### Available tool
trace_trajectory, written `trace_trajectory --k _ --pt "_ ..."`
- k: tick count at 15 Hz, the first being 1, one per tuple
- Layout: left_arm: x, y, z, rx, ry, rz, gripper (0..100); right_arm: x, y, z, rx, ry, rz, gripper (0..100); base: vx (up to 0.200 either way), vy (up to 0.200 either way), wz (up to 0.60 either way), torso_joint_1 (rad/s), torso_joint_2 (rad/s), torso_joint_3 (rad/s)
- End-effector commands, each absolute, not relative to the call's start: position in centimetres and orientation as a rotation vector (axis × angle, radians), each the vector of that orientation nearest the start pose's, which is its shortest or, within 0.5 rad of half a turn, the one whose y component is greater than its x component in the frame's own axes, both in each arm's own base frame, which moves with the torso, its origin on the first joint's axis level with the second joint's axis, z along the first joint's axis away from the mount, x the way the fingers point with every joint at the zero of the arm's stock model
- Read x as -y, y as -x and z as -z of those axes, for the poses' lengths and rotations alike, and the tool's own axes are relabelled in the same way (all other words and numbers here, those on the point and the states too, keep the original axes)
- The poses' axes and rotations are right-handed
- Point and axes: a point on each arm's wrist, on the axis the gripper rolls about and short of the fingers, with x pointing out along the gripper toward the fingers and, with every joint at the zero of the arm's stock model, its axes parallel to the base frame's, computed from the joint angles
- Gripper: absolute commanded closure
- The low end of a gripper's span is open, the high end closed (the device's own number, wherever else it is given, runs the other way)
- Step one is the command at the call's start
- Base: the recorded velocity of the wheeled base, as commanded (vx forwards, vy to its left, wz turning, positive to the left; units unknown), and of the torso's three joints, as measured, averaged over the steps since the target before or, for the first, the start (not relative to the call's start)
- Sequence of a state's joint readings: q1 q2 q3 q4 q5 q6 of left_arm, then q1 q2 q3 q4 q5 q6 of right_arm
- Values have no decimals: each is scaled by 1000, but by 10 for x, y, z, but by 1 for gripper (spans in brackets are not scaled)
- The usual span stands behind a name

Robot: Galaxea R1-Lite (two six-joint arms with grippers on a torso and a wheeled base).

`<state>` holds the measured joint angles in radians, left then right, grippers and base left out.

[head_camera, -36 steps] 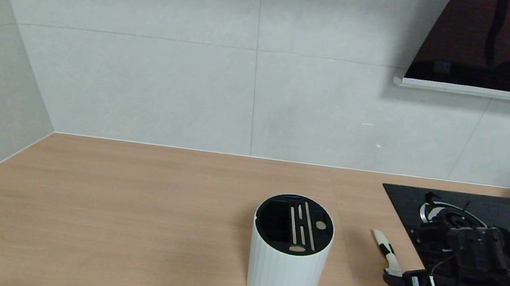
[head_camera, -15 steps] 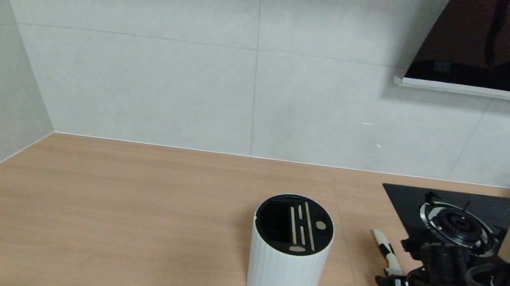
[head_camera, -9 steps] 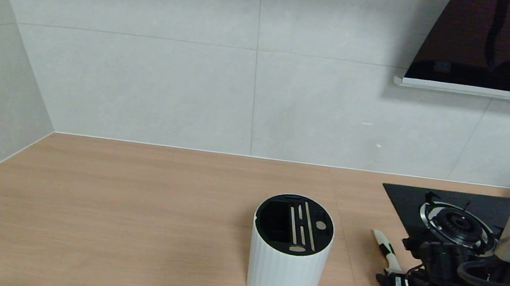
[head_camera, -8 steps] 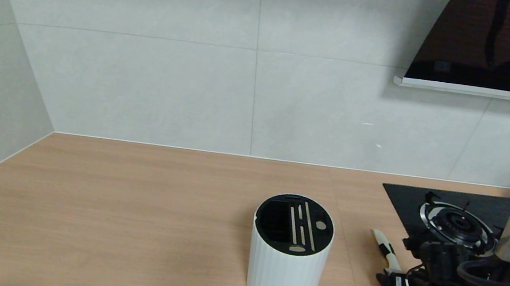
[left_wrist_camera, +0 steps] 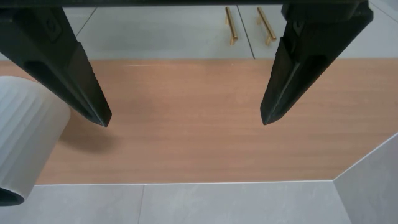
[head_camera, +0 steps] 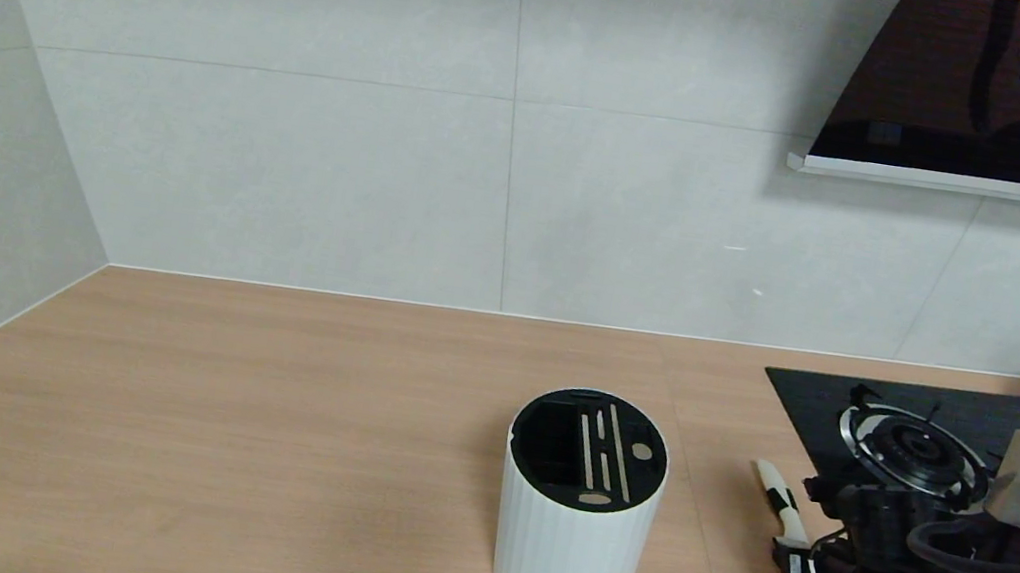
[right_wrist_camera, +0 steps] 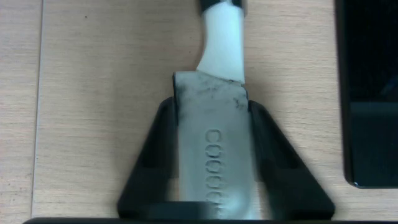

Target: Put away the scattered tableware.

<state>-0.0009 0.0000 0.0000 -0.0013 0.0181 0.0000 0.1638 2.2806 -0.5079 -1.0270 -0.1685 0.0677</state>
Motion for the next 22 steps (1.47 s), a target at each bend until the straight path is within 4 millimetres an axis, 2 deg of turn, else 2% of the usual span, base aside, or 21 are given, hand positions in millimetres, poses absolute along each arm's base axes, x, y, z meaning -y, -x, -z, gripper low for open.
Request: trace_trajectory --k 1,3,6,8,9,11,12,14,20,22 --pt "0 23 -76 2 0 -18 0 -47 -306 27 -728 58 29 100 0 0 0 0 0 0" --pt "0 23 -76 2 0 -17 0 -47 -306 25 -710 55 27 100 0 0 0 0 0 0" --pt "0 23 -76 2 0 -18 0 -48 -304 3 -619 43 20 100 0 0 0 0 0 0" --pt "0 23 -76 2 0 -17 0 -49 -298 -17 -565 34 13 100 0 0 0 0 0 0" --pt "0 23 -76 2 0 -18 0 -49 -292 -39 -505 23 6 100 0 0 0 0 0 0" --pt "0 23 -76 2 0 -18 0 -53 -288 -63 -412 12 -5 100 0 0 0 0 0 0" --pt "0 23 -76 2 0 -18 0 -58 -282 -81 -338 7 -13 100 0 0 0 0 0 0" --pt "0 23 -76 2 0 -18 0 -68 -267 -101 -283 5 -60 100 0 0 0 0 0 0" --pt "-1 23 -77 11 3 -28 0 -83 -234 -131 -312 24 -153 100 0 0 0 0 0 0" --pt "-1 27 -94 109 14 -56 0 -86 -220 -143 -304 27 -185 100 0 0 0 0 0 0"
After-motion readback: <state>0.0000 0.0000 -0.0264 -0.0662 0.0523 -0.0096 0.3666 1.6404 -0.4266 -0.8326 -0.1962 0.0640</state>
